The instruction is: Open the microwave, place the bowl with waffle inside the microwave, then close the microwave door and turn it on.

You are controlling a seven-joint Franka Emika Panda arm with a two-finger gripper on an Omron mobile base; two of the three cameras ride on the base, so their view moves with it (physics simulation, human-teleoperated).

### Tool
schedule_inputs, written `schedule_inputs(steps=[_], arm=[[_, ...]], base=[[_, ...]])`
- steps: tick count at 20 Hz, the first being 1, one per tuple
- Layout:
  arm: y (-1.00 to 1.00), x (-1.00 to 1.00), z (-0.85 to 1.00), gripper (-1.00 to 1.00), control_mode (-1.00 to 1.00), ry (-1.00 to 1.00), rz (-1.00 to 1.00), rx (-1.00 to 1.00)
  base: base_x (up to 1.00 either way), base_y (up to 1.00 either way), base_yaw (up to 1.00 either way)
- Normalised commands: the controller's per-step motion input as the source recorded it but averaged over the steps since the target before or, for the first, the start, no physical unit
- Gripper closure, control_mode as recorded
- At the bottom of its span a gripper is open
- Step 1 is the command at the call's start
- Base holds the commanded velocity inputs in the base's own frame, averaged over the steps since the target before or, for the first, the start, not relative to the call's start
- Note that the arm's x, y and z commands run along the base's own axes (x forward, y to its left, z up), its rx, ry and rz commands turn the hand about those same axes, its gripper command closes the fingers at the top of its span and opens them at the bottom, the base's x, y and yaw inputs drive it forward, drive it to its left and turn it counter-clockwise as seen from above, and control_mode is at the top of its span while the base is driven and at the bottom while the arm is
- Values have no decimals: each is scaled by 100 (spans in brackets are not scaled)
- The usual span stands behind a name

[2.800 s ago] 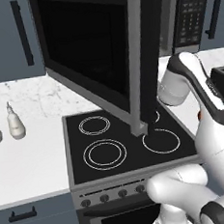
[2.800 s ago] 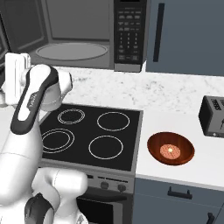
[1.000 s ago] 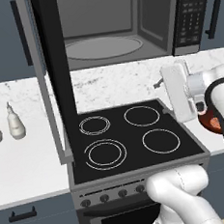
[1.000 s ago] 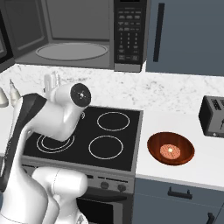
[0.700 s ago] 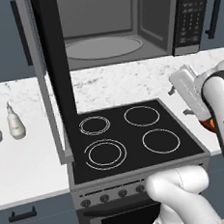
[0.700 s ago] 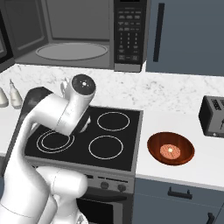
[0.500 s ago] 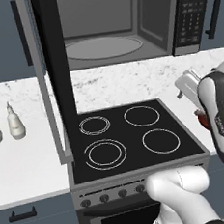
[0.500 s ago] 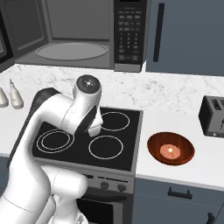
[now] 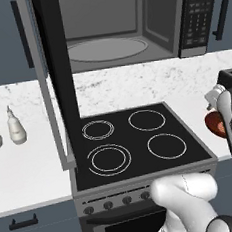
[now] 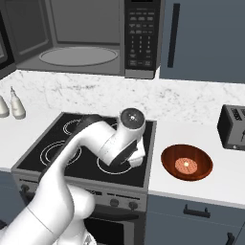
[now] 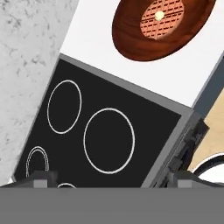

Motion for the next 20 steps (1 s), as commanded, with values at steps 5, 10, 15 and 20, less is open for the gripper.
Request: schedule_inputs(steps=[5, 10, 15, 20], arm=[[-100, 10, -51, -100, -100, 14, -18, 0], [-100, 0, -48, -100, -100, 13, -24, 0], [-98, 0, -36, -100, -100, 11, -31, 1], [-58, 0, -26, -100, -100, 3, -13, 1]], base=[[0, 0, 0], [0, 0, 0], [0, 0, 0], [0, 0, 0]])
